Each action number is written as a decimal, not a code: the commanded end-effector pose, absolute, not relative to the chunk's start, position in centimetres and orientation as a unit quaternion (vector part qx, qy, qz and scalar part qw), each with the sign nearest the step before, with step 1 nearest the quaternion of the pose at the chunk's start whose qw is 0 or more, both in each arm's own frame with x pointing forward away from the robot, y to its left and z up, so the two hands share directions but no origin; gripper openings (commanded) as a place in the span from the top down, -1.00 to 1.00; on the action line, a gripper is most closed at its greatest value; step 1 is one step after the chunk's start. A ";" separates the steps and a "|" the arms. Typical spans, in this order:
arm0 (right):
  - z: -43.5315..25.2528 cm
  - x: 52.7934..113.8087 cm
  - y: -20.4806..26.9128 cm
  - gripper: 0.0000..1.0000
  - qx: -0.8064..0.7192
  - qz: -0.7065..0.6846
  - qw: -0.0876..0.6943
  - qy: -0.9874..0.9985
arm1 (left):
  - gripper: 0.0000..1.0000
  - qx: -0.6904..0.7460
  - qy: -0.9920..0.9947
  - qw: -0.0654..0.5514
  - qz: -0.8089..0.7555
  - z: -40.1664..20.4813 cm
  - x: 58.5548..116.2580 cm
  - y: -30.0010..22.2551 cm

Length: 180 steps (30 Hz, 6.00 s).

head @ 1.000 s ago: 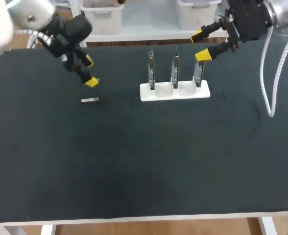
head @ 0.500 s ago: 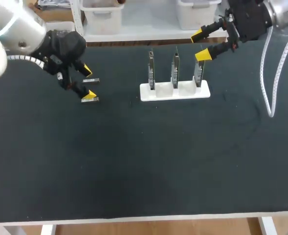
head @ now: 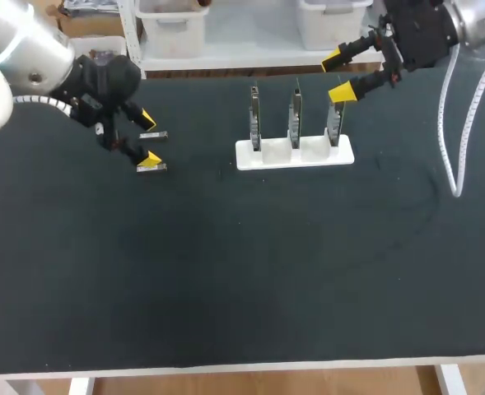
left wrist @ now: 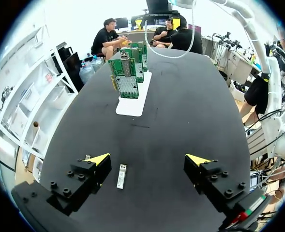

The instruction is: Pick up the optical module with the left hand, and insert it into the network port with the right hand.

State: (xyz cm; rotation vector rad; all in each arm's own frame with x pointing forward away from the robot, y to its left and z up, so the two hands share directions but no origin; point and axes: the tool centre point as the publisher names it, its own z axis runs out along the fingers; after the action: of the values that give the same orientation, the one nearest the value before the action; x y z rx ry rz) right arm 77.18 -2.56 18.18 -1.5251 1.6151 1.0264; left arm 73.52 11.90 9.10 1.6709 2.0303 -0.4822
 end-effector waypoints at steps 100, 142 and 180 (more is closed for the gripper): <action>18.2 77.0 -2.6 -1.00 -0.586 0.393 0.341 0.622 | -1.00 0.635 0.761 0.054 -0.123 1.5 76.9 15.6; 18.2 77.0 -2.6 -1.00 -0.586 0.393 0.341 0.622 | -1.00 0.631 0.774 -0.037 -0.043 -0.1 77.1 16.1; 18.2 77.0 -2.6 -1.00 -0.586 0.393 0.341 0.622 | -1.00 0.643 0.764 -0.028 -0.050 -0.6 78.6 16.3</action>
State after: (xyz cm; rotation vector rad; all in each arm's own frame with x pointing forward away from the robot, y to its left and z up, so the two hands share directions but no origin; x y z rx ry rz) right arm 77.18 -2.56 18.19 -1.5251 1.6152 1.0263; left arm 78.17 16.26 -0.71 2.0525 2.4507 -0.1421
